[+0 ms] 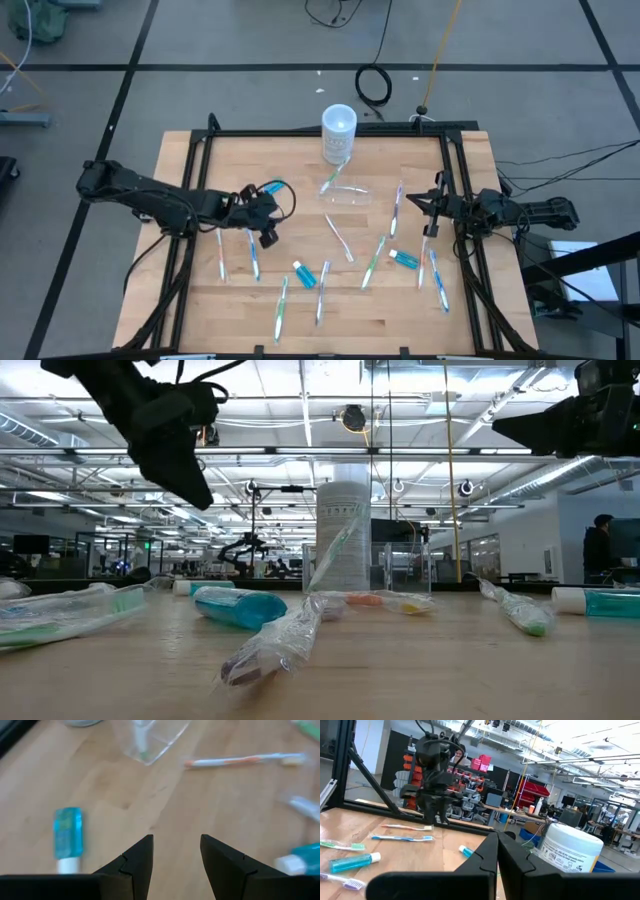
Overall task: Pick & Place toothbrushing station
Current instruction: Put the bottom right mouthwash into the transparent organizer
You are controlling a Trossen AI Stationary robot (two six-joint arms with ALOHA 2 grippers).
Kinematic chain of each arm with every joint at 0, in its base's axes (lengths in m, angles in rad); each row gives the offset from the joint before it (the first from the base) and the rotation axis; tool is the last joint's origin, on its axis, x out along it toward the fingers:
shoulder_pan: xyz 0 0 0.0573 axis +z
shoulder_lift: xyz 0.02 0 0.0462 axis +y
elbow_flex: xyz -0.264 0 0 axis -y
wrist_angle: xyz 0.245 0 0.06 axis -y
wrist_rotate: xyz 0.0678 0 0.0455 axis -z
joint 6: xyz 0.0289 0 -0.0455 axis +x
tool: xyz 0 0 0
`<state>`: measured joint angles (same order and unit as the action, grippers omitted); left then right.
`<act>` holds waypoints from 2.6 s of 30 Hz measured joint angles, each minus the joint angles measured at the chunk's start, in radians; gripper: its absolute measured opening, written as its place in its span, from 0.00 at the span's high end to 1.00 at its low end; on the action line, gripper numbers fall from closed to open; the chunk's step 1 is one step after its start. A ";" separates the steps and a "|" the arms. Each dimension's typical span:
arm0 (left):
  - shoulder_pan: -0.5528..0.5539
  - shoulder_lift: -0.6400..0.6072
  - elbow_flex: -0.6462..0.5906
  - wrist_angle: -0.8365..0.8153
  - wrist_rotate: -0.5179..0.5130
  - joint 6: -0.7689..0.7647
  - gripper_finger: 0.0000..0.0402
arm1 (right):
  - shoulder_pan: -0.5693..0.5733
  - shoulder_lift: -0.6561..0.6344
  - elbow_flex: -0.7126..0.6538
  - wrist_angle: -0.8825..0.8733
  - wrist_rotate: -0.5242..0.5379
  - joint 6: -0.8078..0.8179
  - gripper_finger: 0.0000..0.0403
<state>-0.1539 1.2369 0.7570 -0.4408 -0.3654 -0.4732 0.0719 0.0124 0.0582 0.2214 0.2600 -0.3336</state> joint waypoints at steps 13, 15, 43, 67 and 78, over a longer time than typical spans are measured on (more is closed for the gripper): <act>0.003 0.000 -0.001 0.128 0.001 0.132 0.58 | 0.001 0.009 0.000 0.320 -0.212 0.144 0.99; 0.003 0.000 -0.001 0.142 0.000 0.138 0.58 | 0.004 0.041 0.000 0.423 -0.297 0.189 0.99; 0.037 0.000 -0.001 0.202 0.063 0.237 0.58 | 0.063 1.205 0.735 -0.321 -0.051 0.396 0.85; 0.037 0.000 -0.001 0.206 0.078 0.254 0.58 | 0.246 1.214 0.478 -0.451 -0.261 1.092 0.51; 0.037 0.000 -0.001 0.207 0.078 0.261 0.58 | 0.258 1.212 0.385 -0.399 -0.260 1.023 0.53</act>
<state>-0.1173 1.2369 0.7563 -0.2340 -0.2871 -0.2119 0.3298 1.2241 0.4430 -0.1773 0.0001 0.6896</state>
